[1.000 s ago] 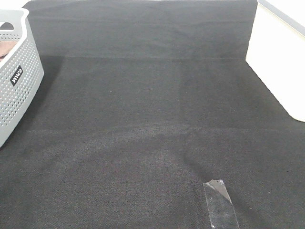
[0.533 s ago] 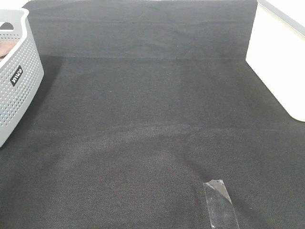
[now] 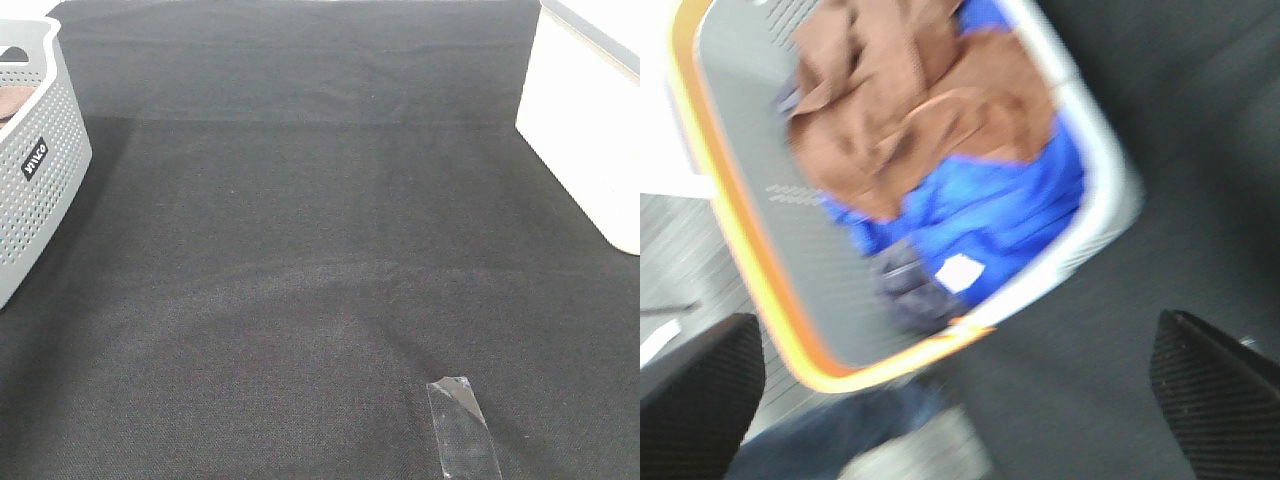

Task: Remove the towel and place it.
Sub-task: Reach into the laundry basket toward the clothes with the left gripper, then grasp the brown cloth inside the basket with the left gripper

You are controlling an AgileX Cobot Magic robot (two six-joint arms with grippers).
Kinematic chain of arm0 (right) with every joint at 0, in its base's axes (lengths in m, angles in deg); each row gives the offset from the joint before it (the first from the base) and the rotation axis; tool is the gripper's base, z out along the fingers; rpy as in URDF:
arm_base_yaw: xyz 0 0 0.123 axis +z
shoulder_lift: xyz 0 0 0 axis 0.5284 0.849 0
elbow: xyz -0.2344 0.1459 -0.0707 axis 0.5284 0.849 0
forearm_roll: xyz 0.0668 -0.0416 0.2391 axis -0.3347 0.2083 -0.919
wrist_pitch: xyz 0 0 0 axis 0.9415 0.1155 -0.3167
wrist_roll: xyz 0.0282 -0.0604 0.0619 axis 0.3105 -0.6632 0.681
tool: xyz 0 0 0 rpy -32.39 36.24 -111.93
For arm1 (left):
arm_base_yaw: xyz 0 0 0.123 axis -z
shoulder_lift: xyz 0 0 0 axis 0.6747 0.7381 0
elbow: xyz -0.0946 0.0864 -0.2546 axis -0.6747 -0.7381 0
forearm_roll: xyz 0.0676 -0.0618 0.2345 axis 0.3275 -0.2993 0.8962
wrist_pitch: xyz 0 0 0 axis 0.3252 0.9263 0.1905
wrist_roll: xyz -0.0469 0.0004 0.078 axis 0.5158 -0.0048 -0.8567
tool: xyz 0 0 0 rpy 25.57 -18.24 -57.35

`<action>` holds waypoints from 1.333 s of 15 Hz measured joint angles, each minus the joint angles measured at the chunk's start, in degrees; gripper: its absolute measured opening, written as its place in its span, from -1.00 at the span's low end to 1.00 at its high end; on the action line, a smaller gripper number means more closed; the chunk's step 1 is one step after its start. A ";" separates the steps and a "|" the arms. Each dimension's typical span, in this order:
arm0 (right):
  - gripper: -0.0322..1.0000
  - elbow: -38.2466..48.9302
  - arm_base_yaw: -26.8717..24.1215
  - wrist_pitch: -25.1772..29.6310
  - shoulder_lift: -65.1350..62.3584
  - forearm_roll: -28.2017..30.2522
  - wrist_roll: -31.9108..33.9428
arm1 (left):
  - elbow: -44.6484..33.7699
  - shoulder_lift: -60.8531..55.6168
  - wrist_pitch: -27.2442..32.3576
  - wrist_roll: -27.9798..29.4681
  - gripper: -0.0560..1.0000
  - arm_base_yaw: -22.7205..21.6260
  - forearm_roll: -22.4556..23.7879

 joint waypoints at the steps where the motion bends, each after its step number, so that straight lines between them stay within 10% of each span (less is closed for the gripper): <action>1: 0.93 0.00 0.00 0.00 0.00 0.00 0.00 | 2.29 3.72 0.40 -0.92 0.99 0.00 2.81; 8: 0.93 0.00 0.00 0.00 0.00 0.00 0.00 | 11.97 27.62 -2.64 -5.96 0.99 -2.23 14.90; 20: 0.93 0.00 0.00 0.00 0.00 0.00 0.00 | 12.26 51.68 -16.67 -13.01 0.99 -11.17 4.98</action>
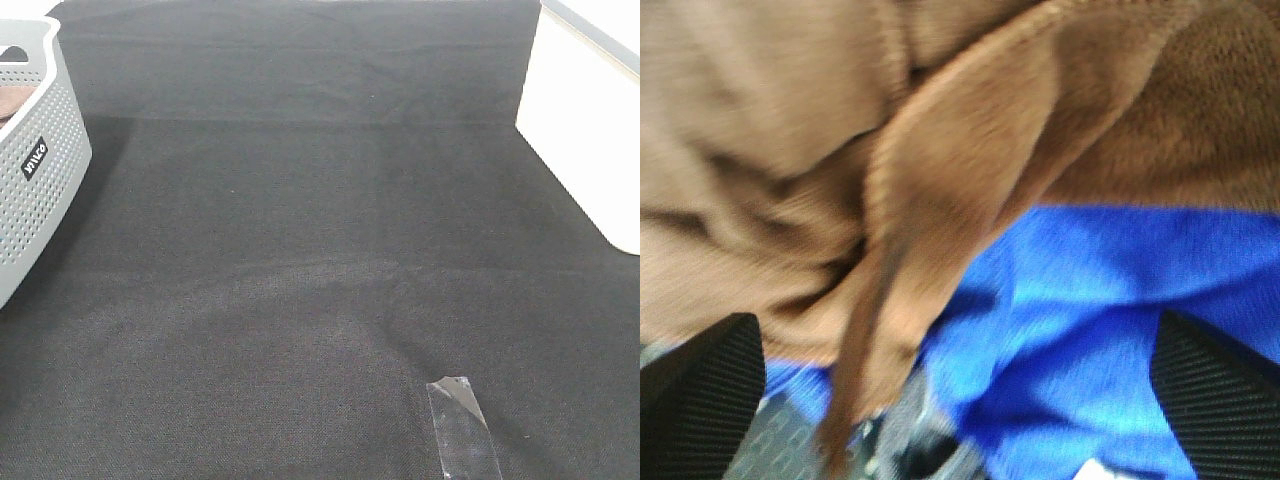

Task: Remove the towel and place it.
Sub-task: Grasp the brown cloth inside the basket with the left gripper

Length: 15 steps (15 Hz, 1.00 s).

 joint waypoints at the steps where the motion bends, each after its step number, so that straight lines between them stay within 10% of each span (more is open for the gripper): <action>1: 0.93 0.00 0.00 0.00 0.00 0.00 0.00 | 0.00 0.63 -0.11 0.00 0.97 0.00 -0.06; 4: 0.93 0.00 0.00 0.00 0.00 0.00 0.00 | 0.00 0.63 -0.63 0.00 0.60 0.00 -0.80; 8: 0.93 0.00 0.00 0.00 0.00 0.00 0.00 | 0.00 0.63 -0.69 1.78 -0.57 0.00 -0.97; 15: 0.93 0.00 0.00 0.00 0.00 0.00 0.00 | 0.00 0.29 -0.86 2.01 -0.88 0.06 -0.69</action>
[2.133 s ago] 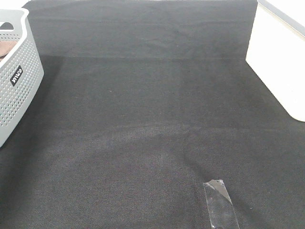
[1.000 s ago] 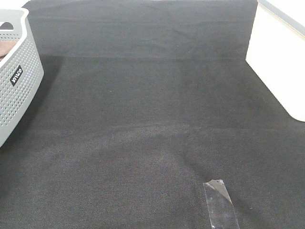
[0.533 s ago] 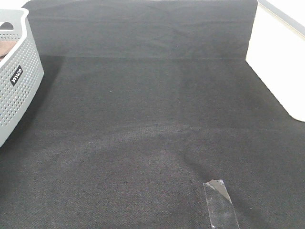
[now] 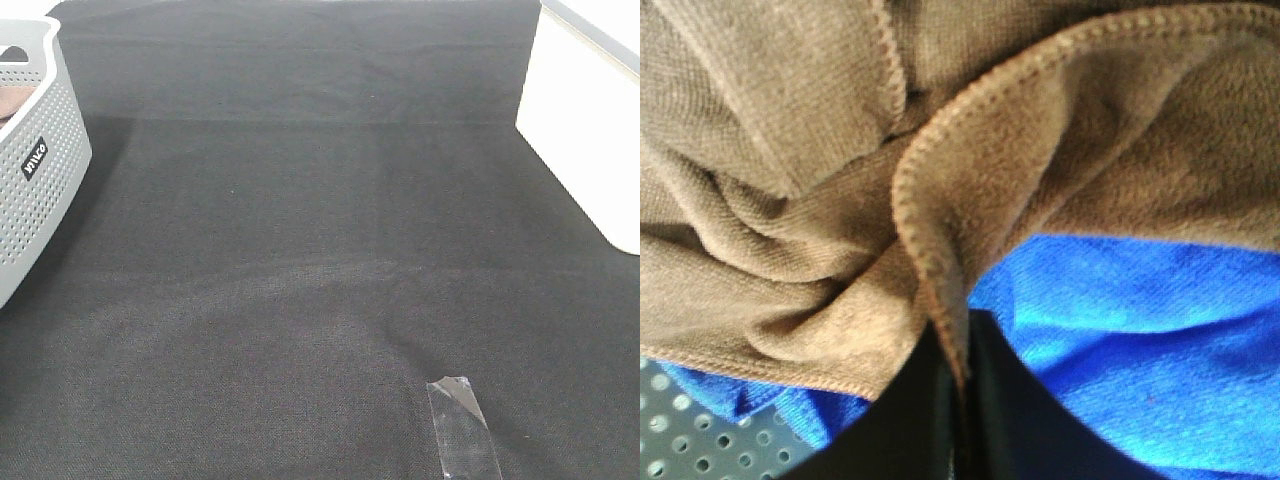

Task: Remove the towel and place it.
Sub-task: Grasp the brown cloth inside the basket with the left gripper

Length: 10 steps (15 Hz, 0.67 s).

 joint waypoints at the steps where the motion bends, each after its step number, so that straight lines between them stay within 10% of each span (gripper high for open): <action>1: 0.93 0.00 0.00 0.00 0.00 0.00 0.00 | 0.00 -0.34 -0.23 0.00 -0.89 0.11 0.80; 10: 0.93 0.00 0.00 0.00 0.00 0.00 0.00 | 4.41 -17.82 -1.49 6.47 -0.89 0.40 2.75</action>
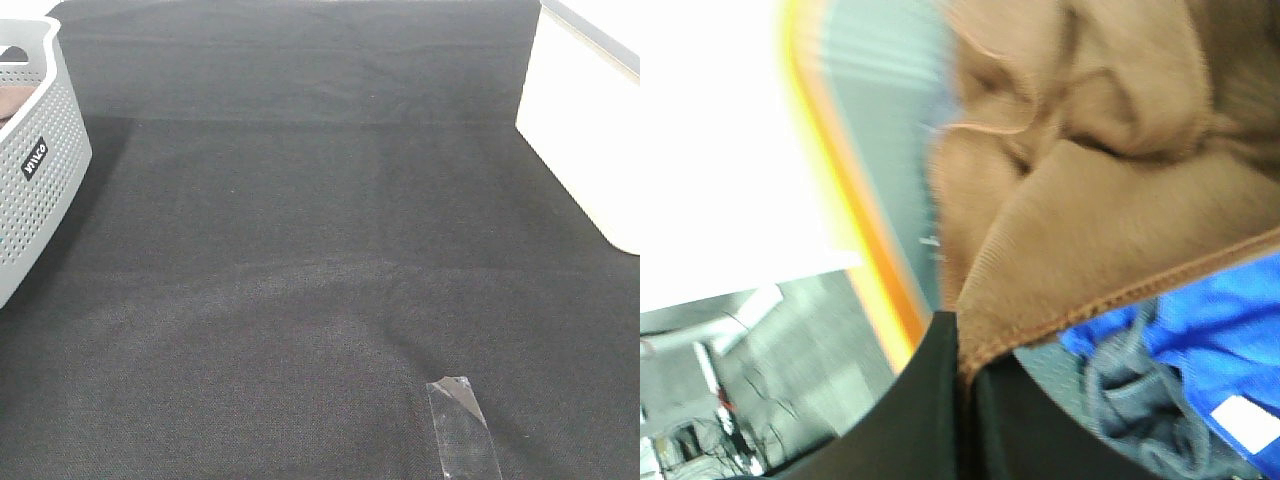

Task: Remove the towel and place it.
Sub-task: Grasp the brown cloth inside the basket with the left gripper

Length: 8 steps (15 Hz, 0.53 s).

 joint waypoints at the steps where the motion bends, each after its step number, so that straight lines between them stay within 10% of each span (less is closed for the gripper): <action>1: 0.93 0.00 0.00 0.00 0.00 0.00 0.00 | 0.00 -2.81 -0.40 0.23 -0.89 0.34 -0.57; 8: 0.93 0.00 0.00 0.00 0.00 0.00 0.00 | 0.11 -14.61 -8.71 0.46 -0.89 8.71 -1.38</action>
